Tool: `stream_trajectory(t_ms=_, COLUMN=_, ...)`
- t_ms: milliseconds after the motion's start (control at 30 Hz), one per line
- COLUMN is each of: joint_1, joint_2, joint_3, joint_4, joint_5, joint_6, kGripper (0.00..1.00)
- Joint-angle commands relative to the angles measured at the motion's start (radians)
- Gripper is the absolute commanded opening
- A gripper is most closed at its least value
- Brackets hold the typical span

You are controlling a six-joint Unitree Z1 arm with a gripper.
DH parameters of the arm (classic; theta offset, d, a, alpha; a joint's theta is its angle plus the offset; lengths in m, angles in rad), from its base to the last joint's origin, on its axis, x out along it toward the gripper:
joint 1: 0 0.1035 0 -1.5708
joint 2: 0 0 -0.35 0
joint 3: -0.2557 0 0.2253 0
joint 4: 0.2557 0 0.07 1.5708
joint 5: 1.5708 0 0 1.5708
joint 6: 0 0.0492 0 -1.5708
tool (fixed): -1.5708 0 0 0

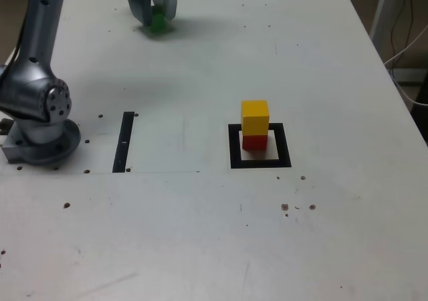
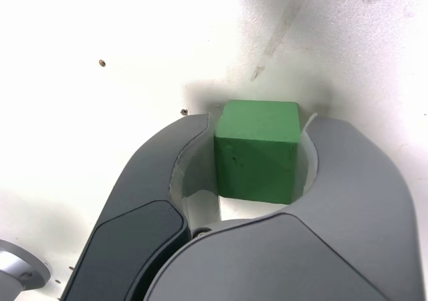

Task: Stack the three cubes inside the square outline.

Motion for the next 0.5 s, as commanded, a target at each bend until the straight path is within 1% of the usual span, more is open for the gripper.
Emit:
stream_trajectory(t_ms=0, joint_1=-0.001, joint_2=-0.010, joint_3=0.007, joint_4=0.003, joint_5=-0.003, joint_6=0.002, kGripper=0.23)
stream_trajectory(t_ms=267, joint_1=-0.019, joint_2=-0.037, joint_3=0.013, joint_4=0.005, joint_5=-0.008, joint_6=0.002, kGripper=0.23)
stream_trajectory(t_ms=467, joint_1=-0.061, joint_2=-0.096, joint_3=0.056, joint_4=0.007, joint_5=-0.013, joint_6=0.002, kGripper=0.23)
